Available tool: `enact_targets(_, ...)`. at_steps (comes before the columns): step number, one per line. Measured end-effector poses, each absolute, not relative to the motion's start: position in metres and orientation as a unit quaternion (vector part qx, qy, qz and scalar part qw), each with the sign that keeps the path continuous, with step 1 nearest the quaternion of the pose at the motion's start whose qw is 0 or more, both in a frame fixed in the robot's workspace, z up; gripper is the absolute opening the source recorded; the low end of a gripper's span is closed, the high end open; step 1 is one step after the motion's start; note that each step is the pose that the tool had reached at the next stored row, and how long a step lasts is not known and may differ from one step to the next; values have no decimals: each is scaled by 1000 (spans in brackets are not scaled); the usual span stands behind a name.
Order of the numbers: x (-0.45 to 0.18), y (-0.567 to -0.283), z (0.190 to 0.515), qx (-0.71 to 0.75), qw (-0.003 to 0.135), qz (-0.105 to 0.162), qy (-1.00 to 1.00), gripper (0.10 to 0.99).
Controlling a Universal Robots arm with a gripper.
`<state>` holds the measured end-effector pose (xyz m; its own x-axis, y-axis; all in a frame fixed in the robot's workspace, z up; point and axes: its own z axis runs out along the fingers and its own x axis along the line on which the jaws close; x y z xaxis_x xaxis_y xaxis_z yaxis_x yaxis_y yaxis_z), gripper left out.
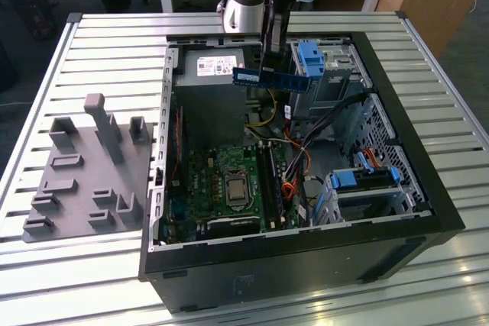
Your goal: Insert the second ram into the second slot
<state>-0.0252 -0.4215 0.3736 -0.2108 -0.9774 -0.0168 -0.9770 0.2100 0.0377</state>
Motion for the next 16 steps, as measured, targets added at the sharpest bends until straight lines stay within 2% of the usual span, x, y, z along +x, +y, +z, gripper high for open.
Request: enact_targets(16,-25,-421,374,603,5,-20,-797,137)
